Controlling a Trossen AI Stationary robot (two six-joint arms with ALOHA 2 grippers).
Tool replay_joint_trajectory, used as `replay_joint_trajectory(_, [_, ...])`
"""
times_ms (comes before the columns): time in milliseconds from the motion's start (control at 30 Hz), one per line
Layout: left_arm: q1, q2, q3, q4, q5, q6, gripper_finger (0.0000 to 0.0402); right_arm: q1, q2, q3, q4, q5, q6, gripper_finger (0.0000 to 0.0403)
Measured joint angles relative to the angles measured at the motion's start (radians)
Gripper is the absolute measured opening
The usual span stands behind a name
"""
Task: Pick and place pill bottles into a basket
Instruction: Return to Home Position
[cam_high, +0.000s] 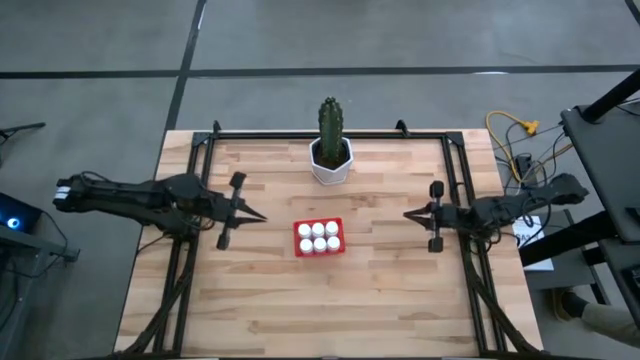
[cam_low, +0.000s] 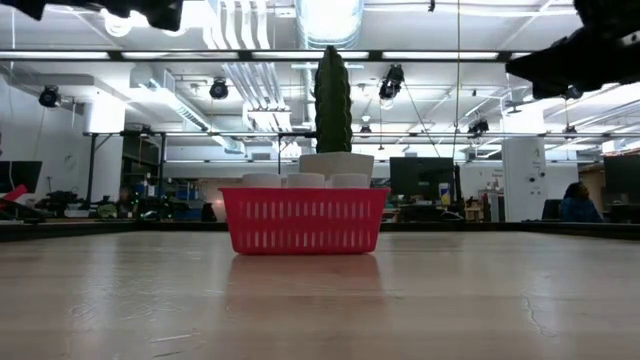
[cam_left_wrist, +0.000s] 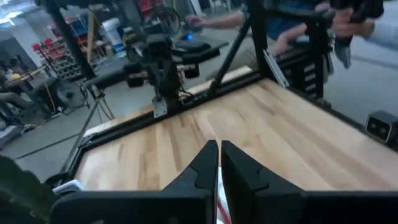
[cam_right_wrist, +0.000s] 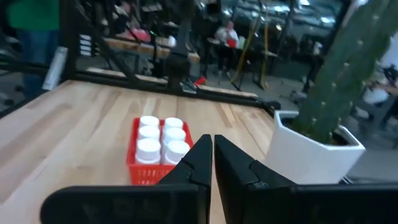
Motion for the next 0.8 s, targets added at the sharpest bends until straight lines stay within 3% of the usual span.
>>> replay_joint_trajectory(133, [0.000, -0.070, -0.059, 0.013, -0.001, -0.049, 0.0001, 0.000, -0.124, -0.030, -0.038, -0.070, -0.039, 0.0008])
replay_joint_trajectory(300, [0.000, -0.127, -0.143, 0.021, -0.007, -0.080, 0.0001, 0.000, -0.245, -0.030, -0.186, -0.076, -0.003, 0.0009])
replay_joint_trajectory(533, [0.000, -0.182, -0.304, 0.180, -0.055, -0.085, 0.0001, -0.001, -0.240, -0.029, -0.214, -0.079, 0.000, 0.0009])
replay_joint_trajectory(700, [0.000, -0.232, -0.398, 0.196, -0.056, -0.106, 0.0001, -0.001, -0.247, -0.030, -0.212, -0.191, 0.021, 0.0009])
replay_joint_trajectory(800, [0.000, -0.292, -0.432, 0.204, -0.056, -0.107, 0.0001, -0.001, -0.245, -0.031, -0.211, -0.205, 0.029, 0.0009])
